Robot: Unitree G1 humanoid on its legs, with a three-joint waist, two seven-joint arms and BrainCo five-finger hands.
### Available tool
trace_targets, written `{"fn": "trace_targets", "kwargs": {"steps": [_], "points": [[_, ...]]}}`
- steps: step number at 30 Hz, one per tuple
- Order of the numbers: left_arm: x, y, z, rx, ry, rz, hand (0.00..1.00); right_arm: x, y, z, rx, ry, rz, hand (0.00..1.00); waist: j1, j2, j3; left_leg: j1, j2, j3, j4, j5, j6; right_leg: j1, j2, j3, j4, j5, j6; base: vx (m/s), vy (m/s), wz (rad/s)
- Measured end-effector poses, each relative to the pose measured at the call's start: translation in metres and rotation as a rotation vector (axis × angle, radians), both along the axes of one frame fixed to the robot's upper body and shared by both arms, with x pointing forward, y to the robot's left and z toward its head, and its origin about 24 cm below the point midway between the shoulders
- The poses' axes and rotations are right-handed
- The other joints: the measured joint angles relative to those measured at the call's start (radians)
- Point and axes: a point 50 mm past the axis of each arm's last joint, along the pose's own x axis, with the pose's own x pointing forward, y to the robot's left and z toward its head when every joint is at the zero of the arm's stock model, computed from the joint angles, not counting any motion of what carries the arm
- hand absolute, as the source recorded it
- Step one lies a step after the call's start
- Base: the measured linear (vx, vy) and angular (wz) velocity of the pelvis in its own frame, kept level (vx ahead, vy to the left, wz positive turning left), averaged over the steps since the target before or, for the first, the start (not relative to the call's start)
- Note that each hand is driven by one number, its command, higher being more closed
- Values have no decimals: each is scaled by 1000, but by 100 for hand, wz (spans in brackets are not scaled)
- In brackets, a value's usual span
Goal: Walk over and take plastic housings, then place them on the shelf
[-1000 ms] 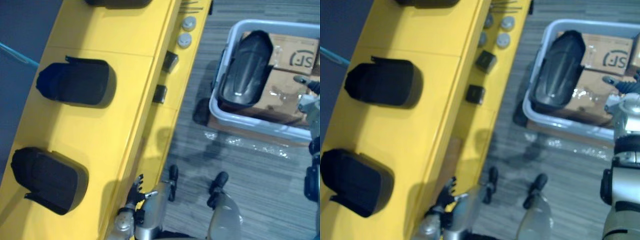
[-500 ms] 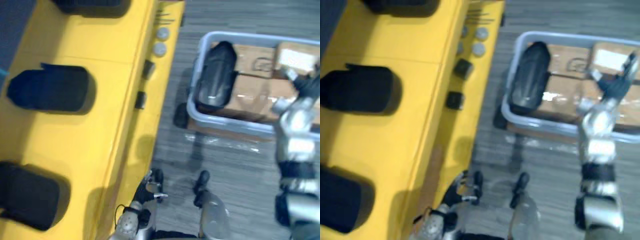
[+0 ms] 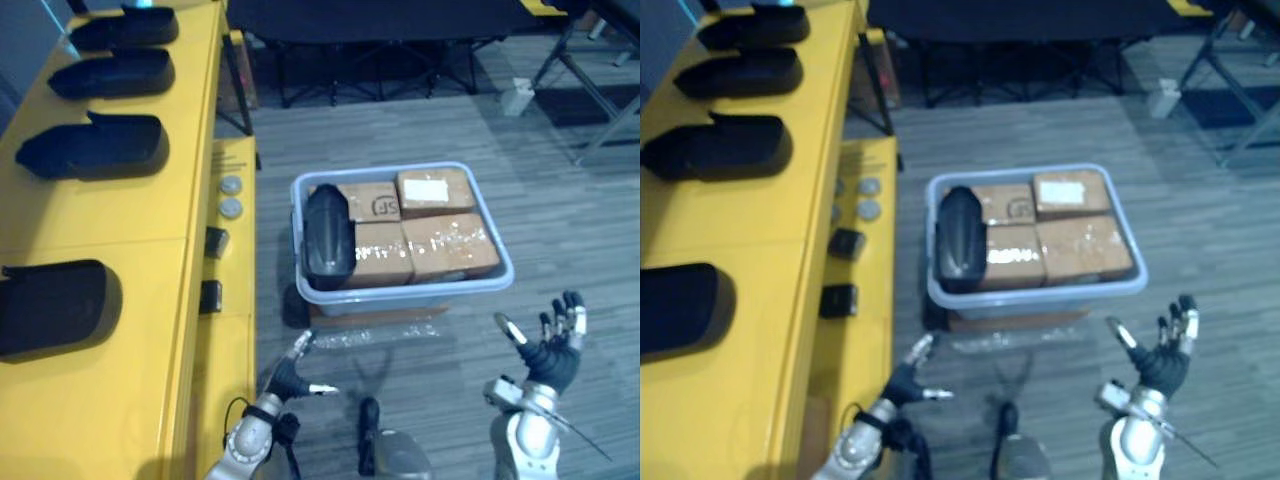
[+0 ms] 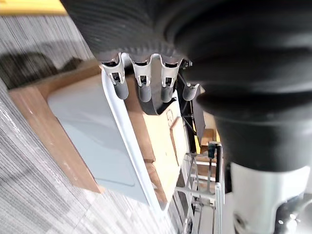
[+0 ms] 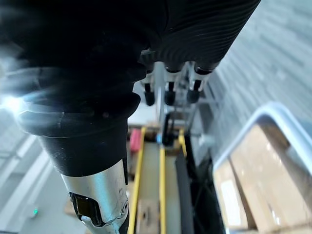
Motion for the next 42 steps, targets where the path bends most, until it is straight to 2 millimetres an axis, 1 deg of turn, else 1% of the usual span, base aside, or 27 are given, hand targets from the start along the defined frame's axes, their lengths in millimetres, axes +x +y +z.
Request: {"fn": "trace_targets", "kwargs": {"steps": [2,5,7,8,10,12,14,16,17,18,19,20,21,22,24,25,26,29,32,34,37,38,39,40,41,42], "points": [[0,-3,-2,7,22,-35,0,4,10,-3,8,9,38,0,1,-2,-8,0,-7,2,-15,10,3,0,-2,-1,-16,5,4,0,0,0],[-2,-10,-3,11,41,-82,0,5,18,-6,12,23,56,0,3,-6,-16,0,-11,2,-25,15,2,13,0,-3,-54,21,5,-33,-4,1],[-4,-12,-5,15,59,-99,0,5,20,-9,13,32,55,0,3,-7,-31,-1,-12,3,-27,15,2,17,1,-3,-69,27,5,0,0,0],[-6,-16,-7,21,75,-117,0,5,21,-13,14,50,49,0,4,-10,-47,1,-13,5,-38,18,1,16,1,-2,-71,28,4,0,0,0],[-5,-16,-9,35,89,-112,0,6,22,-14,2,56,46,0,5,-12,-51,10,-13,8,-44,20,0,19,1,0,-71,28,4,9,4,-2],[-5,-11,-17,65,129,-82,0,9,22,-16,-9,63,61,0,4,-13,-51,24,-9,14,-44,21,0,27,3,1,-59,23,0,8,5,-2],[-4,-1,-26,93,175,-10,0,11,23,-15,-20,60,84,0,5,-16,-50,15,1,8,-9,20,1,28,7,-1,-37,9,-4,-10,-29,6],[-6,19,-37,102,236,111,0,14,24,-13,-34,55,119,0,8,-21,-46,-5,19,-8,80,19,3,43,16,-11,0,-21,-21,-10,-94,19],[-9,31,-42,92,269,177,0,16,23,-11,-44,51,136,0,8,-19,-35,-7,35,-19,137,14,12,72,21,-25,8,-36,-27,-28,-83,22],[-11,36,-44,92,284,203,0,16,23,-11,-50,53,141,0,9,-19,-34,-9,42,-25,162,10,17,82,25,-29,10,-46,-30,-61,-58,18],[-15,46,-47,95,301,247,0,16,21,-11,-62,54,153,0,15,-14,-38,-18,51,-24,199,8,21,87,33,-29,14,-64,-44,-75,-63,7],[-21,51,-50,87,320,272,0,16,20,-10,-72,54,158,0,29,-13,-39,-20,56,-26,204,9,23,87,38,-28,16,-75,-39,-60,-72,2],[-24,52,-51,75,332,280,0,16,18,-9,-75,56,159,0,33,-8,-42,-20,55,-27,196,12,28,84,39,-28,16,-76,-39,-43,-57,6],[-30,51,-53,55,352,288,0,16,17,-9,-83,57,162,0,34,4,-48,-20,49,-27,173,15,35,75,37,-28,16,-77,-38,-51,-5,6],[-40,44,-55,20,371,281,0,16,17,-8,-88,57,166,0,34,20,-57,-17,40,-26,108,9,45,46,37,-27,20,-76,-37,-52,42,3],[-42,40,-54,0,375,268,0,16,17,-9,-88,58,166,0,35,26,-61,-10,35,-25,45,8,46,15,38,-27,29,-73,-34,-46,79,0],[-42,39,-54,-7,372,251,0,16,20,-10,-81,60,172,0,40,29,-63,-5,27,-24,-2,15,32,-5,34,-26,35,-68,-30,-37,81,-2],[-40,37,-50,-9,347,218,0,13,24,-13,-70,73,183,0,57,13,-57,-1,12,-20,-16,26,15,-6,22,-20,25,-45,-26,-5,94,-5],[-36,34,-44,-27,317,216,0,13,26,-14,-68,78,193,0,57,13,-57,-2,-4,-21,-24,26,15,-8,11,-20,27,-37,-16,13,81,3],[-31,33,-38,-39,284,216,0,13,32,-16,-63,95,225,0,58,12,-56,-2,-17,-18,-26,22,22,-13,0,-13,32,-33,-10,28,103,-8],[-26,33,-36,-37,263,209,0,14,42,-19,-43,107,266,0,61,0,-48,-20,-22,0,-4,1,29,-47,-12,6,65,-36,-3,10,85,-16],[-22,33,-34,-35,245,207,0,16,45,-19,-23,102,272,0,61,-10,-39,-43,-22,1,36,-19,33,-76,-18,15,108,-54,-2,-27,97,-14],[-18,33,-31,-33,223,212,0,16,47,-20,-10,100,274,0,62,-22,-15,-56,-15,4,90,-47,34,-103,-25,31,179,-82,-3,-31,104,-18],[-17,33,-30,-33,212,218,0,18,47,-19,-6,94,274,0,62,-29,2,-56,-13,4,116,-62,33,-113,-32,37,220,-99,-1,-48,98,-23],[-15,35,-29,-21,199,232,0,18,49,-19,0,88,274,0,61,-43,26,-55,-3,10,168,-96,36,-130,-39,56,293,-126,8,-56,93,-20],[-14,37,-28,-7,191,237,0,18,49,-19,2,88,276,0,62,-49,34,-54,3,16,192,-111,38,-137,-44,59,320,-135,9,-79,103,-31]]}}
